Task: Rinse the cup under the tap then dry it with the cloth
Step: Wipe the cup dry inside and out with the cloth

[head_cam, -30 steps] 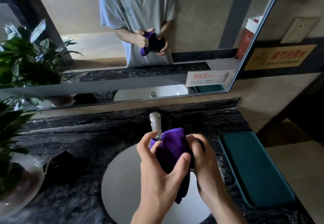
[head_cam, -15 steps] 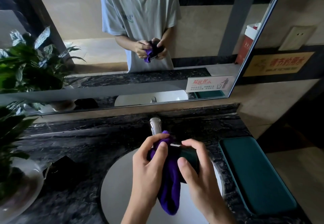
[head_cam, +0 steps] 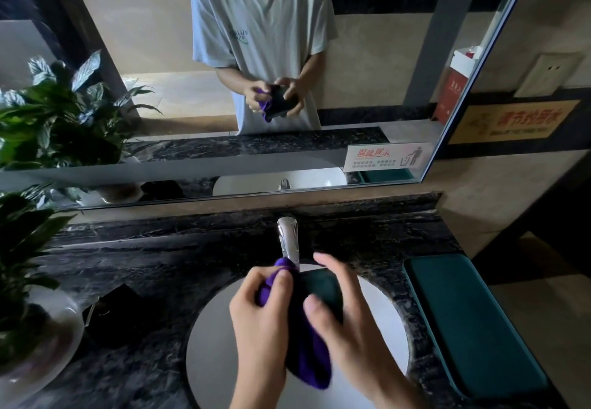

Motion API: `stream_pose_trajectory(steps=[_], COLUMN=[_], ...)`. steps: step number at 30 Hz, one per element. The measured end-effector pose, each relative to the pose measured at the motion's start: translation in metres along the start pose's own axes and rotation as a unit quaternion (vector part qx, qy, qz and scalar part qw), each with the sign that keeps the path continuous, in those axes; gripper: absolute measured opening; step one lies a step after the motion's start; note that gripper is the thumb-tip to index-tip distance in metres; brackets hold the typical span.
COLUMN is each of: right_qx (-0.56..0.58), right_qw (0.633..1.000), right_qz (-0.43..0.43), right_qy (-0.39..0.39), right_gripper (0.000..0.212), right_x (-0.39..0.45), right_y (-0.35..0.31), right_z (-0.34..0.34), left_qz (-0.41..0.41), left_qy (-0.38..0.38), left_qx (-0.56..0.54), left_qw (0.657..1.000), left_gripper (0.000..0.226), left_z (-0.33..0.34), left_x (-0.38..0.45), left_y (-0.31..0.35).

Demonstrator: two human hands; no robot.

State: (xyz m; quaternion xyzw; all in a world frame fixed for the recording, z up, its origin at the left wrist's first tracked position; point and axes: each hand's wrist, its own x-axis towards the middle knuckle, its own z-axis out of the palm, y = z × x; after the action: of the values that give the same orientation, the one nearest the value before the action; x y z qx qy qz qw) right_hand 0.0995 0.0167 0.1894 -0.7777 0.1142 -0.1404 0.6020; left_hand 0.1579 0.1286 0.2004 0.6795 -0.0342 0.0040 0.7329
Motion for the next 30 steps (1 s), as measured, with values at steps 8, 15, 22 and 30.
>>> stream_pose_trajectory(steps=[8, 15, 22, 30], right_qx=[0.085, 0.11, -0.035, 0.159], right_qw=[0.988, 0.975, 0.997, 0.929], right_qz=[0.075, 0.196, -0.062, 0.334], right_qy=[0.108, -0.004, -0.011, 0.009], right_gripper=[0.034, 0.051, 0.026, 0.041], right_x=[0.009, 0.013, 0.002, 0.012], right_y=[-0.012, -0.01, 0.003, 0.001], right_z=[0.004, -0.012, -0.008, 0.006], left_qz=[0.069, 0.043, -0.065, 0.022], left_qy=[-0.118, -0.183, -0.103, -0.107], left_qx=[0.034, 0.016, -0.068, 0.064], left_qw=[0.99, 0.982, 0.99, 0.992], left_gripper=[0.018, 0.031, 0.018, 0.011], left_z=[-0.003, -0.013, -0.013, -0.01], left_x=[-0.013, -0.019, -0.009, -0.015], left_y=[0.009, 0.003, -0.005, -0.014])
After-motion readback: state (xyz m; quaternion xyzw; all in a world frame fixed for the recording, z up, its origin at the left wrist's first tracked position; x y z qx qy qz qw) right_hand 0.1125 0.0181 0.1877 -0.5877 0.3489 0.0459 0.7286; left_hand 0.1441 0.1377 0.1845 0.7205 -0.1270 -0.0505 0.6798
